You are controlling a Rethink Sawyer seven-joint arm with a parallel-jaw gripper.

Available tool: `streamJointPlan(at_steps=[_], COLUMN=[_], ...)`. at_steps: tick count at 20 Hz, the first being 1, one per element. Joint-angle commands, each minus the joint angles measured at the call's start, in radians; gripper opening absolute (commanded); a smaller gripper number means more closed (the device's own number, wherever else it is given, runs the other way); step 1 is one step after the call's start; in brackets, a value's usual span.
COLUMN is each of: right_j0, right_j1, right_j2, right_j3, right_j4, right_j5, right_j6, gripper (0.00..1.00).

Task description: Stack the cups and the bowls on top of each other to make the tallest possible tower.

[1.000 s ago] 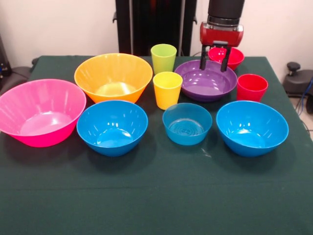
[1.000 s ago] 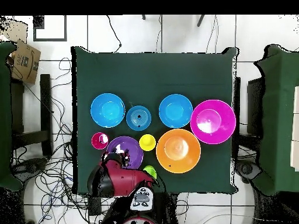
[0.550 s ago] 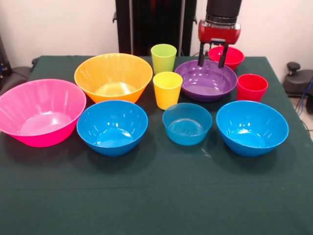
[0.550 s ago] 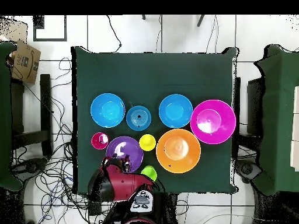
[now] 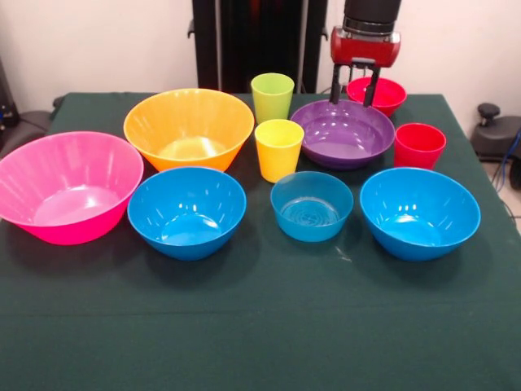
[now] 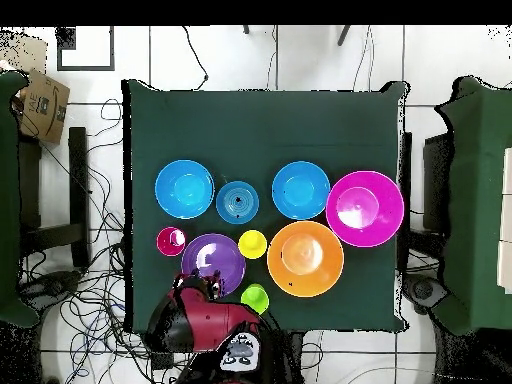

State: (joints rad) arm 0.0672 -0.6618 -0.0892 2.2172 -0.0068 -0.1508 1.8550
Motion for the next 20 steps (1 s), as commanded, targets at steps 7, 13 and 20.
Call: streamJointPlan(at_steps=[7, 13, 20], right_j0=[0.059, 0.104, 0.143], right_j1=[-0.016, 0.004, 0.076], right_j2=[0.056, 0.058, 0.05], right_j3=[0.004, -0.015, -0.057], right_j4=[0.055, 0.088, 0.102], right_j5=[0.005, 0.004, -0.03], right_j6=[0.218, 0.241, 0.271], gripper=[1.0, 1.0, 1.0])
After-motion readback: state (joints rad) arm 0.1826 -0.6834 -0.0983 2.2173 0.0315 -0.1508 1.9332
